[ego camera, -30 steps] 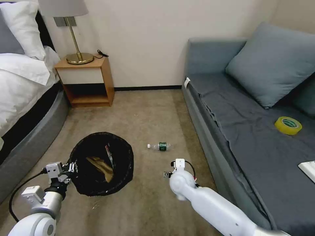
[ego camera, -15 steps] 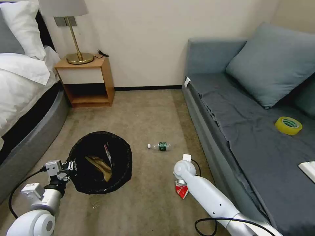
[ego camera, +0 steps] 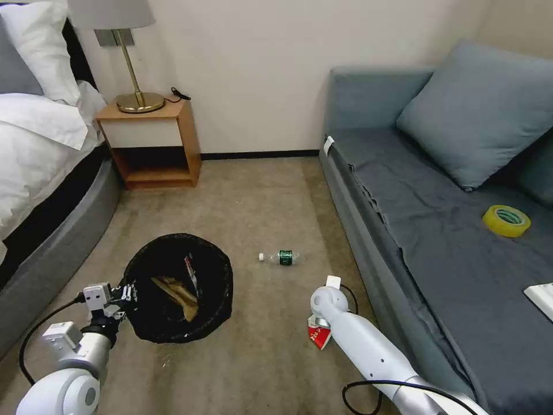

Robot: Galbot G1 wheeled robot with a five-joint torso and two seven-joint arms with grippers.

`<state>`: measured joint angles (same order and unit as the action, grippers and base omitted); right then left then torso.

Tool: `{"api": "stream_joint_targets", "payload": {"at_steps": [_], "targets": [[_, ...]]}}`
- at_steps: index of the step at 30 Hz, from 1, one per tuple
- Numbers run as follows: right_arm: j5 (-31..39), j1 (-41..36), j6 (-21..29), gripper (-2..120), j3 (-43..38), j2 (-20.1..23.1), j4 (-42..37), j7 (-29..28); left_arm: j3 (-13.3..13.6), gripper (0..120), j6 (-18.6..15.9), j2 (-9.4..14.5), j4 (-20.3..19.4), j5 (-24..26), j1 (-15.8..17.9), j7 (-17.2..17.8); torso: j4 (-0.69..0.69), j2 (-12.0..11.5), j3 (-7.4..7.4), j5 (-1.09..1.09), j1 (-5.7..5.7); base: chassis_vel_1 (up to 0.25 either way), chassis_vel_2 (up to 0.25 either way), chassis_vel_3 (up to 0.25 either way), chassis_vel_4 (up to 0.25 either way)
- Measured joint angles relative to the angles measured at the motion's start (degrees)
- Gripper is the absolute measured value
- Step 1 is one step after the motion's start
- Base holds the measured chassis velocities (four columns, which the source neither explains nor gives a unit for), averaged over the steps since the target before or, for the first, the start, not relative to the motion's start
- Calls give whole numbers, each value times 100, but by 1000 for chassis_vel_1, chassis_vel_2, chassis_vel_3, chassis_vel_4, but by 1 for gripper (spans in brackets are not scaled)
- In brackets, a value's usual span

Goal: Pick up the trash bin, then pick up the garbage on the floor and place it into the trash bin.

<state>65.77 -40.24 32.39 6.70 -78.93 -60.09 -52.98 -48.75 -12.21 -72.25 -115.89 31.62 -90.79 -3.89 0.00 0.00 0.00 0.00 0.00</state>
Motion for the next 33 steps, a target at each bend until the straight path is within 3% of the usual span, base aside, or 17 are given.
{"api": "stream_joint_targets", "payload": {"at_steps": [2,5,7,19,29,33], "targets": [[-11,-5,-4,67,6,2,-2,22,0,4,0,0,2,-1,-2,0,0,0,0,0,0,0,0,0,0],[-114,-18,-33,51,19,-12,27,107,-4,4,0,-2,3,-7,-22,-1,0,0,0,0,0,0,0,0,0],[-128,-23,-40,48,23,-17,30,119,-5,4,0,-4,3,-8,-27,-2,0,0,0,0,0,0,0,0,0],[-389,-73,-195,2,61,-46,82,310,-70,4,22,-25,3,6,-69,-24,0,0,0,0,0,0,0,0,0],[-442,-80,-278,0,117,3,-61,335,-91,4,30,-13,46,29,-60,-37,0,0,0,0,0,0,0,0,0],[-434,-144,-345,0,194,131,-494,315,-90,4,30,15,87,63,-38,-36,0,0,0,0,0,0,0,0,0]]}}
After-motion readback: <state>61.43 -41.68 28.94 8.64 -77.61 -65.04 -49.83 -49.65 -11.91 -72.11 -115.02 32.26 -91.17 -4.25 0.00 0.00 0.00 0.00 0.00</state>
